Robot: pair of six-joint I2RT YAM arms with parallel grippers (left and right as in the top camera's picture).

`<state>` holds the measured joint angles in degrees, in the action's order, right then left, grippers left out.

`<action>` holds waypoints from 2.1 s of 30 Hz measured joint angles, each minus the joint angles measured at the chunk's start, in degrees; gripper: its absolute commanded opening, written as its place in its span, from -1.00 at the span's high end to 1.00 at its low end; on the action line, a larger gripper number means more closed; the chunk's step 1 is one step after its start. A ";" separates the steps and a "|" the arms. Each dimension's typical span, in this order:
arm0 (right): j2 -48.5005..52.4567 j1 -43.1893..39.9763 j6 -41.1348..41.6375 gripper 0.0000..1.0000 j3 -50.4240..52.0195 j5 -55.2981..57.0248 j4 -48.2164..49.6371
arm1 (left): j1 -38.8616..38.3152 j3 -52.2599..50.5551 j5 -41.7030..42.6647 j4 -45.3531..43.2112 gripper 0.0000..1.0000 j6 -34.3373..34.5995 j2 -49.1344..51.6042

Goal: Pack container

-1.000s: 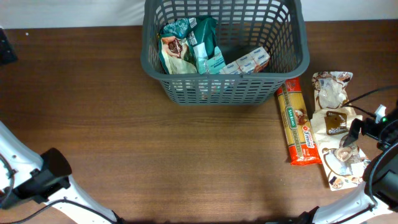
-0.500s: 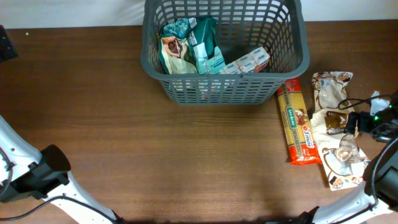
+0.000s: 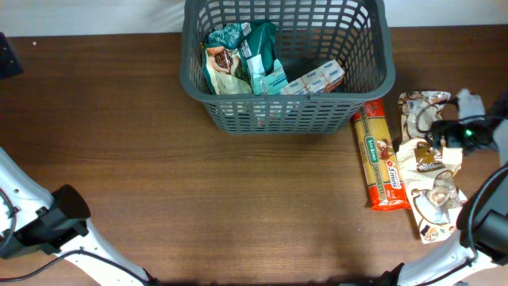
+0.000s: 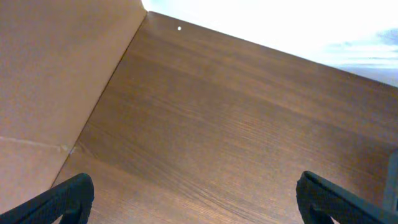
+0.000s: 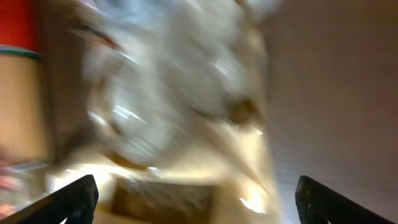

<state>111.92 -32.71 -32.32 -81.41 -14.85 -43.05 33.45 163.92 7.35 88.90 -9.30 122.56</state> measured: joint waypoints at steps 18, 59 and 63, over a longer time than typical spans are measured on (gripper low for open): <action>6.25 6.45 -6.05 -0.98 -0.02 0.39 3.74 | -1.53 0.00 0.00 0.24 -0.99 0.17 0.00; 7.10 1.51 -1.25 0.93 0.11 -2.27 12.90 | -2.93 0.00 0.00 3.65 -0.99 0.17 0.00; 7.58 1.51 1.31 0.93 0.22 -3.72 15.10 | -2.93 0.00 0.00 3.65 -0.99 0.17 0.00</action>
<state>119.50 -31.20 -31.00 -81.19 -18.57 -27.94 30.52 163.92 7.35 92.55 -9.13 122.56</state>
